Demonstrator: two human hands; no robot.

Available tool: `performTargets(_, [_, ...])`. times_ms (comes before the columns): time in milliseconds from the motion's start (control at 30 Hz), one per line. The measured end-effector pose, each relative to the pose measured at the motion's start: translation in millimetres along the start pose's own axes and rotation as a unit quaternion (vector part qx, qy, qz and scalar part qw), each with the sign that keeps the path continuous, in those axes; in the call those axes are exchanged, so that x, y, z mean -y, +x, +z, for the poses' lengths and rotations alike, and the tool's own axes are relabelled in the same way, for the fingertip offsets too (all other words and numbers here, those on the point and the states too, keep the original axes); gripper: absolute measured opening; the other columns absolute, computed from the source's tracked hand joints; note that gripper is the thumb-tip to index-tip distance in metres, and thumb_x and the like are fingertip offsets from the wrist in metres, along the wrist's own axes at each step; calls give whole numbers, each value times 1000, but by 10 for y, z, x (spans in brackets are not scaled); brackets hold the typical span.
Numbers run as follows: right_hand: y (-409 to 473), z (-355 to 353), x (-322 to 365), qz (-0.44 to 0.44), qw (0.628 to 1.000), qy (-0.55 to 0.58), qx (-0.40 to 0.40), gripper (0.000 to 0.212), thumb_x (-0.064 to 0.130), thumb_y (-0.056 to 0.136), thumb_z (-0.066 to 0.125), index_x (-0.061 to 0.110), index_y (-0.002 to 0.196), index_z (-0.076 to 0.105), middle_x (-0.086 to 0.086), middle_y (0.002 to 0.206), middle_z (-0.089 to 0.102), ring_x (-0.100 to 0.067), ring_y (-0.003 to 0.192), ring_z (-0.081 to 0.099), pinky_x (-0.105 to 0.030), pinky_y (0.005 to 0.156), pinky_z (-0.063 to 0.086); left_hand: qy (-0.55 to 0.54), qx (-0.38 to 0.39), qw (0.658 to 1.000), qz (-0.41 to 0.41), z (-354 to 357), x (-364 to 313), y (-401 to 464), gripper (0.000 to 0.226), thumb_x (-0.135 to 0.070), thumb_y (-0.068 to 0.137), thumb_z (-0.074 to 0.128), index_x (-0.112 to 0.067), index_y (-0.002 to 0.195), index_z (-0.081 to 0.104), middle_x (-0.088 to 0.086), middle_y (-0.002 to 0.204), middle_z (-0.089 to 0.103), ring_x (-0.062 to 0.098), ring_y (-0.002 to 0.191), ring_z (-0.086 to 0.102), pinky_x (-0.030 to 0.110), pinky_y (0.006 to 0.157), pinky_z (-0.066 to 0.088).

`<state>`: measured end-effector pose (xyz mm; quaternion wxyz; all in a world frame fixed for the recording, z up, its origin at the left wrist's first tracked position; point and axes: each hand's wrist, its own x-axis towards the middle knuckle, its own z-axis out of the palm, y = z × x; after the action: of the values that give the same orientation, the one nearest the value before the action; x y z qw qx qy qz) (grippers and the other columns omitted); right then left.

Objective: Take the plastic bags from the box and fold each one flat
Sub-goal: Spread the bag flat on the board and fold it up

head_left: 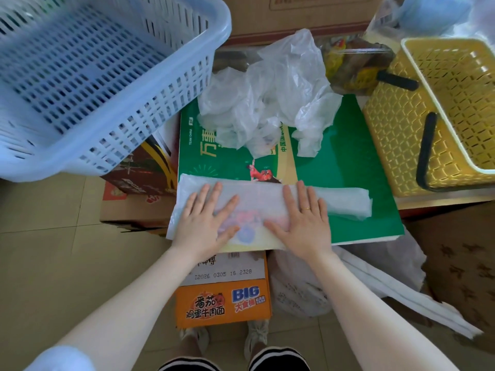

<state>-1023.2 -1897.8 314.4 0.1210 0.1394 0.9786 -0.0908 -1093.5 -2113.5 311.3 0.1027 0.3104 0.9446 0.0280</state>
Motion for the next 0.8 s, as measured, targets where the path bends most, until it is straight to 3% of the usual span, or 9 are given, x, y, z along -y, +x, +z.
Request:
performTargets(133, [-88, -36, -210, 59, 998, -13, -6, 108, 85, 62, 4, 21, 149, -5, -10, 157, -11, -24, 145, -11, -41, 116, -7, -14, 0, 999, -52, -7, -19, -4, 81, -83, 68, 7, -46, 137, -15, 10, 150, -26, 33, 138, -22, 39, 109, -18])
performTargets(333, [-212, -70, -424, 127, 992, -6, -9, 121, 90, 57, 10, 13, 149, -8, -13, 157, -10, -24, 145, -10, -40, 117, -5, 29, 34, 997, -69, -69, 67, 4, 117, -94, 49, 6, -29, 142, -21, 13, 149, -29, 31, 138, -25, 41, 111, -14])
performTargets(400, [-239, -130, -418, 145, 989, -6, 5, 119, 89, 64, 22, 10, 149, -7, -14, 157, -10, -26, 145, -10, -40, 117, -6, 24, 40, 997, -66, -86, 58, 3, 120, -94, 47, 6, -27, 143, -21, 12, 149, -29, 30, 137, -26, 40, 110, -16])
performTargets(467, [-257, -207, -330, 148, 989, -7, 0, 107, 80, 76, 32, 9, 149, 1, -15, 157, -7, -28, 145, -7, -41, 117, -3, 0, 36, 998, -60, -99, -15, 1, 116, -91, 51, 3, -24, 144, -18, 9, 150, -28, 26, 137, -26, 40, 110, -16])
performTargets(567, [-218, -237, -79, 50, 995, 7, -81, 82, 66, 86, 24, 12, 148, 15, -11, 158, 4, -28, 145, 6, -42, 115, 8, -32, 5, 999, -17, -81, -273, 53, 92, -73, 68, -12, -24, 146, -9, 1, 146, -28, 20, 139, -20, 37, 109, -16])
performTargets(667, [-122, -123, 116, -52, 998, 10, -38, 86, 64, 79, 3, 14, 149, 10, -7, 158, 2, -24, 146, 1, -39, 116, 1, -38, 2, 999, 12, -20, -461, 117, 80, -65, 75, -10, -29, 146, -4, -3, 146, -25, 21, 142, -13, 37, 110, -14])
performTargets(800, [-111, -22, -188, -31, 1000, -1, -6, 91, 67, 74, -5, 17, 150, 0, -6, 158, -5, -23, 145, -6, -37, 115, -6, -8, 14, 1000, 9, 80, -400, 110, 85, -75, 72, 3, -33, 145, -8, -2, 149, -23, 22, 142, -15, 39, 113, -11])
